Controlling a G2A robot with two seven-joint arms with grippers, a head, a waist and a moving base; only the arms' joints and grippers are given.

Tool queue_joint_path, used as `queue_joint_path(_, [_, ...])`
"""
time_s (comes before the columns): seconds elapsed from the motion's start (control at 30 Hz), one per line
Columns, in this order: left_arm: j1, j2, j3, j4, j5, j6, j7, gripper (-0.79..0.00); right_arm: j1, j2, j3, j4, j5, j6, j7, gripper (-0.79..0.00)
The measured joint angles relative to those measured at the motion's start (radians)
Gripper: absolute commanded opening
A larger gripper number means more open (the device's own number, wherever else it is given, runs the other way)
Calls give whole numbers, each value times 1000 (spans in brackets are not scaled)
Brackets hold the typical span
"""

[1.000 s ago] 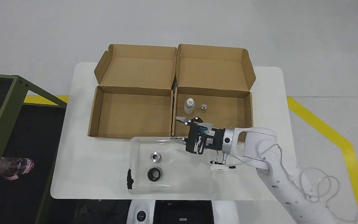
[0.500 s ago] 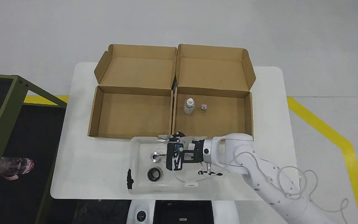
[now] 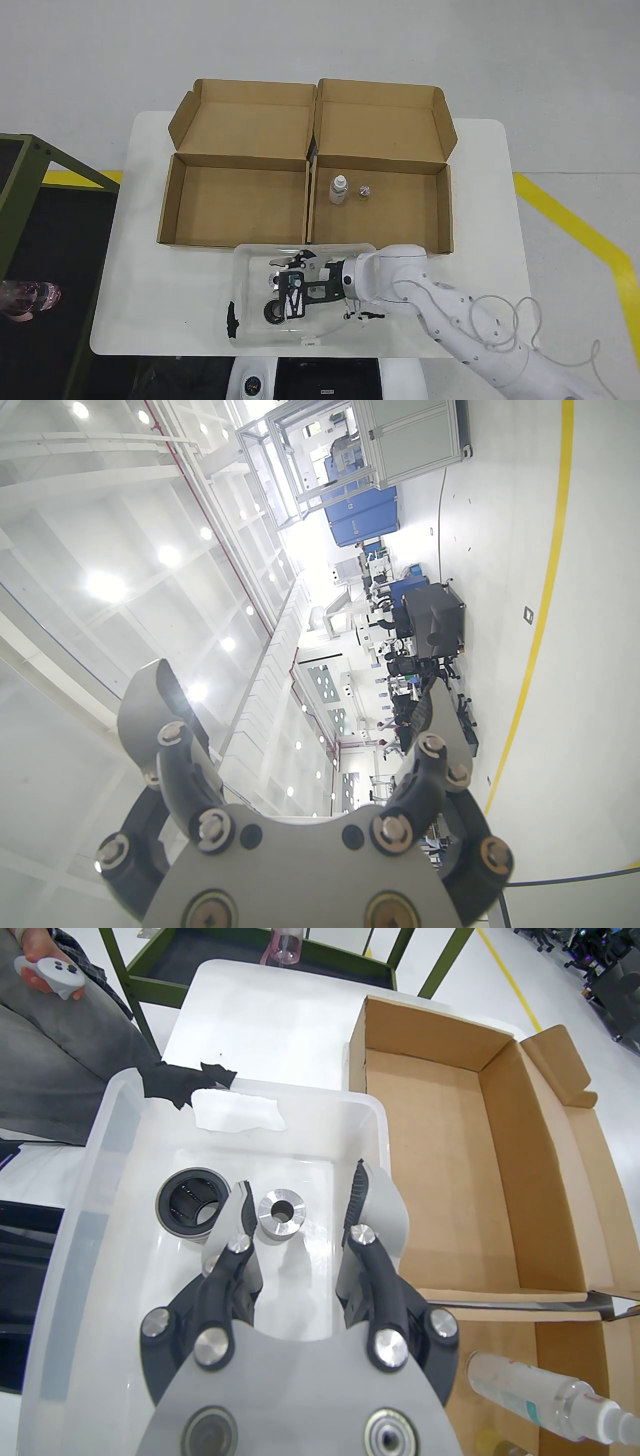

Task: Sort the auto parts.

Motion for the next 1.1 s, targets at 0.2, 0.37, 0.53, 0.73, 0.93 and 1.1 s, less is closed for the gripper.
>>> queue_joint_path(0.2, [0, 0, 0, 0, 0, 0, 0, 0, 6, -10, -20, 27, -13, 9, 14, -449])
queue_joint_path(0.37, [0, 0, 0, 0, 0, 0, 0, 0, 5, -15, -29, 43, -29, 17, 27, -456])
queue_joint_path(0.53, [0, 0, 0, 0, 0, 0, 0, 0, 5, -21, -39, 63, -40, 24, 32, -459])
queue_joint_path(0.73, [0, 0, 0, 0, 0, 0, 0, 0, 12, -32, -56, 91, -48, 30, 33, -453])
queue_joint_path(0.93, [0, 0, 0, 0, 0, 0, 0, 0, 28, -47, -75, 127, -49, 37, 26, -456])
queue_joint_path(1.1, [0, 0, 0, 0, 0, 0, 0, 0, 44, -60, -93, 154, -52, 40, 22, -459])
